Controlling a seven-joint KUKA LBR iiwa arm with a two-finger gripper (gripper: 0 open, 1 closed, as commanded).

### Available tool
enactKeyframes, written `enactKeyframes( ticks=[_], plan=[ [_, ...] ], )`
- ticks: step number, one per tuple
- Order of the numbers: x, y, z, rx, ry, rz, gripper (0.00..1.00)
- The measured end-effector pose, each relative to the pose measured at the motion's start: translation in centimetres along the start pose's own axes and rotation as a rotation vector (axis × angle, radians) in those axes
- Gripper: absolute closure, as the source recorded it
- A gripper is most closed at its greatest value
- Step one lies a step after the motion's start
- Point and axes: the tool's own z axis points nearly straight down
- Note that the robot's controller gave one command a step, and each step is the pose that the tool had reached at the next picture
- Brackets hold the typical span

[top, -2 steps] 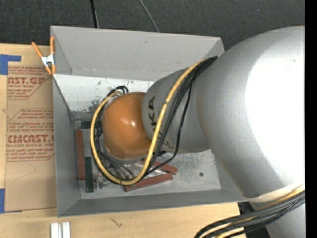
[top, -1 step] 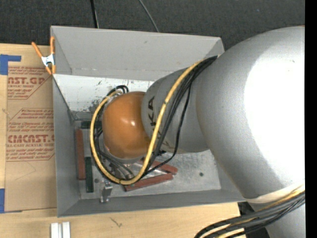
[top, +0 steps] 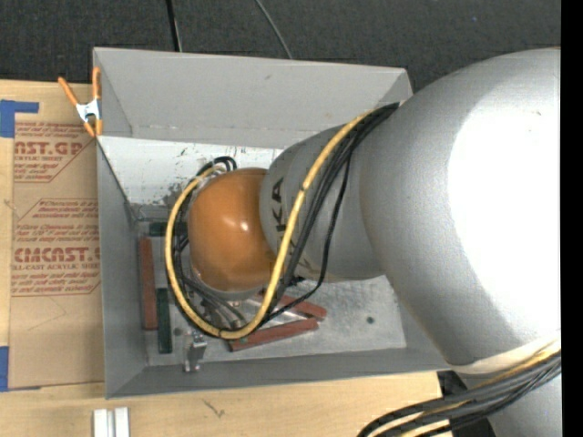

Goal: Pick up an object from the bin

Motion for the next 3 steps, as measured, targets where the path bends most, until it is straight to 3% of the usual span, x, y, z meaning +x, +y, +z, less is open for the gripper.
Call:
enactKeyframes(
  ticks=[1, 2, 3],
  plan=[
    [-0.9, 1.0, 1.1, 0.001, -0.005, 0.063, 0.00],
    [-0.7, 1.6, 0.9, 0.002, -0.003, 0.187, 0.00],
    [-1.0, -6.9, 2.0, -0.005, -0.010, 0.273, 1.00]
  ],
)
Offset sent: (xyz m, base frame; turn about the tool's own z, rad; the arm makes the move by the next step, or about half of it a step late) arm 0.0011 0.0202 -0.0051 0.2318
